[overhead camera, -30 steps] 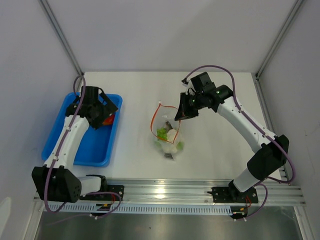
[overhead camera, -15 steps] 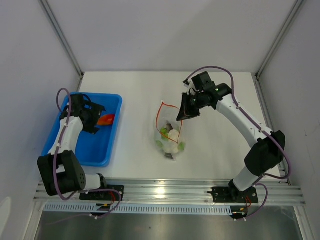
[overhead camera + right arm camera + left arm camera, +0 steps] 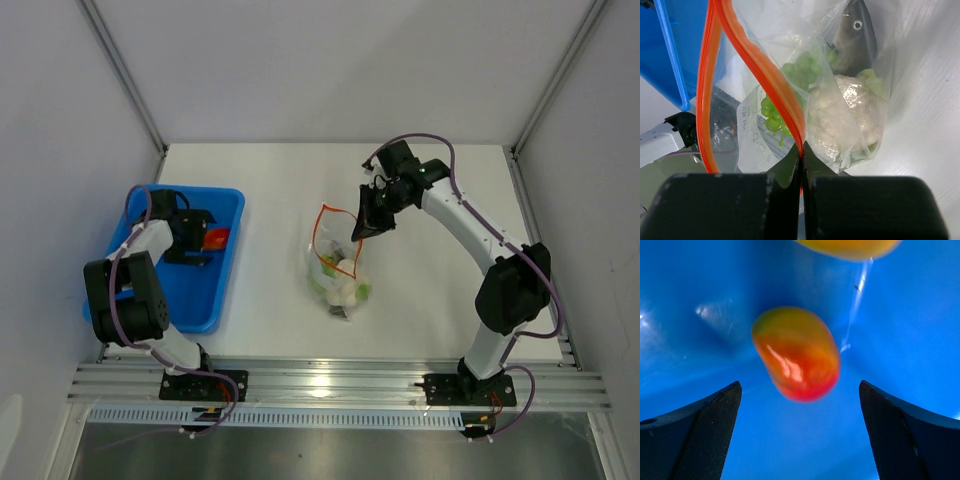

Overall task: Place the food in the zip-top bag and seal the zipper
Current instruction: Pick up the fake fruit from the bin.

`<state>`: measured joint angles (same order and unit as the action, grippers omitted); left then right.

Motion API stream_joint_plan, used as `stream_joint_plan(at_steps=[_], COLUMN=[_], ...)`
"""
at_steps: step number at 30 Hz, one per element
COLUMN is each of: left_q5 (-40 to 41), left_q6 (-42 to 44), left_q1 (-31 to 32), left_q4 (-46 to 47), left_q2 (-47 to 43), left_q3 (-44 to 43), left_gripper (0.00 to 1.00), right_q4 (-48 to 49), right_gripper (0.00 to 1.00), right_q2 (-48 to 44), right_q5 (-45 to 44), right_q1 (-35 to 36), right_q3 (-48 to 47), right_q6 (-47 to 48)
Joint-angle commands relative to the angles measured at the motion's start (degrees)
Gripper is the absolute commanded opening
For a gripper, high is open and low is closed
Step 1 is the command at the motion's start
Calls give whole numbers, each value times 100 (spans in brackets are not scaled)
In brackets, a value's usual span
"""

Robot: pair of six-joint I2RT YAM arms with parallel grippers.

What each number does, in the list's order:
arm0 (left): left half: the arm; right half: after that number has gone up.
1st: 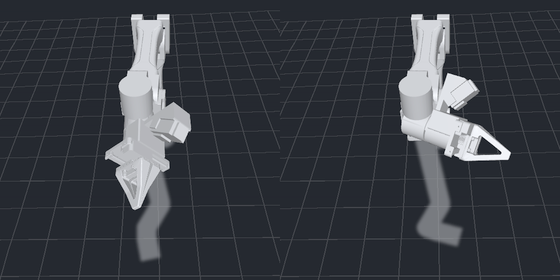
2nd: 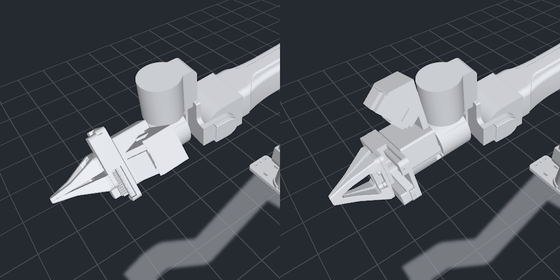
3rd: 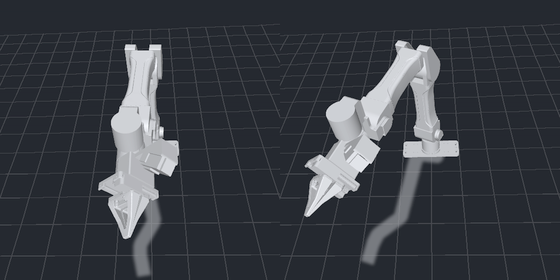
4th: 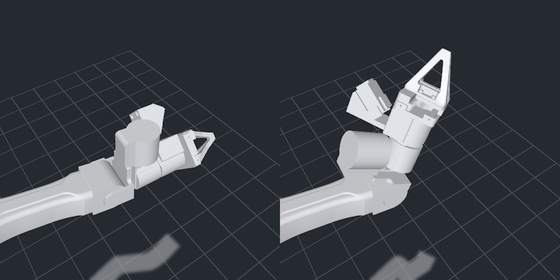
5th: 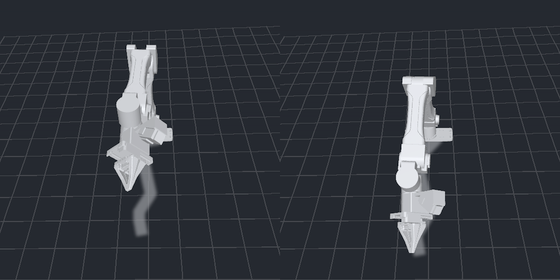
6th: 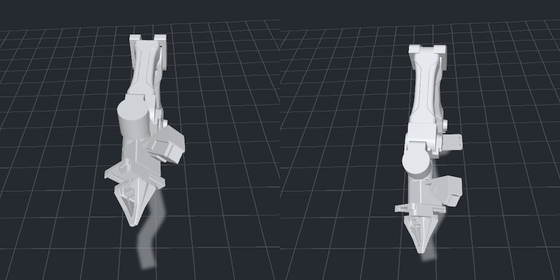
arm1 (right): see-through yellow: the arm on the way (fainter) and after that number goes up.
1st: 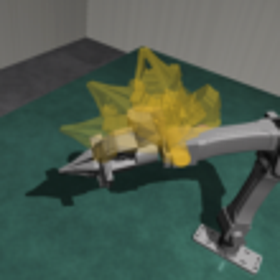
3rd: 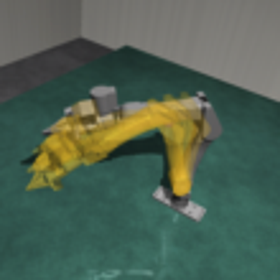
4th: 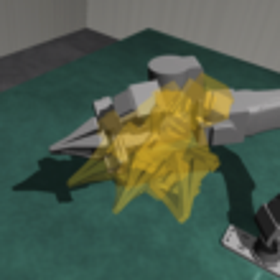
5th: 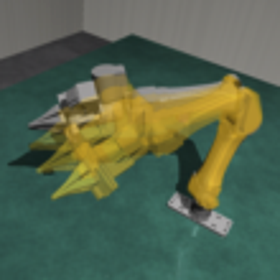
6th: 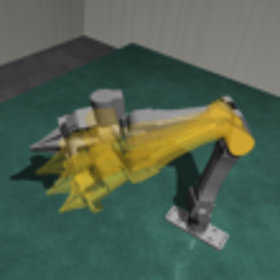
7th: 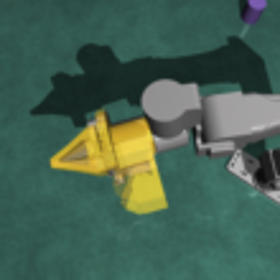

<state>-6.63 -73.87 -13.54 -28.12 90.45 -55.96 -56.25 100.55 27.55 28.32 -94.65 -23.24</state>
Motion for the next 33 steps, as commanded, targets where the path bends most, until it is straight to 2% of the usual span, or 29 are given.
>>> stream_joint_plan(at_steps=[1, 11, 15, 21, 23, 24, 28, 33], left_q5=[39, 250, 276, 303, 286, 251, 154, 118], left_q6=[-514, -866, -796, -744, -700, -665, -498, -164], left_q1=[-61, -61, -87, -87, -96, -105, -122, -123], left_q4=[263, 131, -27, -53, -53, -53, -141, -413], left_q2=[296, 718, 851, 869, 869, 869, 825, 430], left_q3=[-187, -397, -582, -670, -696, -705, -793, -671], left_gripper=[99, 100, 93, 73, 61, 50, 29, 15], right_q4=[-132, -167, -141, -106, -88, -71, -9, 88], right_gripper=[0, 0, 0, 0, 0, 0, 0, 0], right_q2=[113, 298, 316, 237, 202, 158, 0, -159], right_q5=[101, 137, 137, 101, 84, 75, 49, 31], right_q1=[-2, -45, -63, -63, -54, -54, -63, -63], right_q3=[-326, -475, -502, -458, -423, -388, -256, -106], right_q6=[118, 75, 39, -13, -31, -40, -84, -101])
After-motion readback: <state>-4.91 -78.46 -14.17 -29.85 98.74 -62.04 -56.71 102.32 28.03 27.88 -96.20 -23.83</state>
